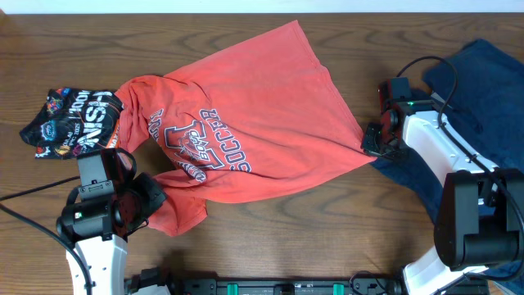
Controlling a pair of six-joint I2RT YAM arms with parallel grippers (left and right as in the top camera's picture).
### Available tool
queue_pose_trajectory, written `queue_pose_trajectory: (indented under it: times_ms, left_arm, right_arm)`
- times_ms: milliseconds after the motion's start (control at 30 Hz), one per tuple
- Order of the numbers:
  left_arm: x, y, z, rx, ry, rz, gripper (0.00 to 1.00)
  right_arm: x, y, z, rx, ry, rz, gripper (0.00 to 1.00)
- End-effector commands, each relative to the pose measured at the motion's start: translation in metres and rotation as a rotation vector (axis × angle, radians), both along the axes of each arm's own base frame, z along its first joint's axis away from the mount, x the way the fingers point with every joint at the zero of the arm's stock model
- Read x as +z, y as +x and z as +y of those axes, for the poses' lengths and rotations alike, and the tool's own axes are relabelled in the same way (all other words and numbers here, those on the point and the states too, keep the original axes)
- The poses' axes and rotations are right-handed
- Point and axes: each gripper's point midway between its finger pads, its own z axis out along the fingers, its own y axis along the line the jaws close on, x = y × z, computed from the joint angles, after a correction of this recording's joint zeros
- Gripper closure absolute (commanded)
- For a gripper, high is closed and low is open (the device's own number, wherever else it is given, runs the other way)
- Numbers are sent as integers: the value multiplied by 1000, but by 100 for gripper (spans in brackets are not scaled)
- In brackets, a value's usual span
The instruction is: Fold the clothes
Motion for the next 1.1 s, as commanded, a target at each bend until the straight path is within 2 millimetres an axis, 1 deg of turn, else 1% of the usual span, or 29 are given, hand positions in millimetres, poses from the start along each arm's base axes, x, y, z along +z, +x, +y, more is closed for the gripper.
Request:
queue_pose_trajectory:
  times_ms: [0, 200, 333, 500, 600, 700, 833, 900, 967, 1033, 1067]
  left_arm:
    - [5, 2, 3, 16, 8, -11, 94]
    - [5, 2, 3, 16, 8, -12, 94]
    - [5, 2, 3, 16, 8, -12, 94]
    - [5, 2, 3, 16, 8, -12, 94]
    - [5, 2, 3, 16, 8, -12, 94]
    - [5, 3, 3, 16, 9, -12, 94]
    - [6, 4, 3, 15, 7, -18, 94]
    - [10, 10, -2, -15, -14, -53, 94]
    - [20, 18, -7, -43, -36, -95, 94]
    - [37, 27, -5, -53, -25, -135, 94]
    - [49, 33, -4, -64, -13, -161, 94]
  right_arm:
    - [-4, -3, 1, 12, -1, 13, 78]
    - [-4, -6, 3, 12, 6, 24, 69]
    - [-7, -10, 6, 14, 29, 36, 69]
    - [-14, -14, 11, 17, 60, 39, 69]
    - [-16, -14, 13, 19, 73, 35, 78]
    - [-16, -12, 14, 19, 74, 26, 99]
    - [-11, -4, 13, 16, 75, -1, 99]
    - [4, 7, 9, 4, 79, -41, 99]
    - [29, 20, 3, -16, 88, -91, 99]
    - [69, 37, -2, -11, 118, -175, 99]
    - [93, 45, -5, -4, 134, -227, 99]
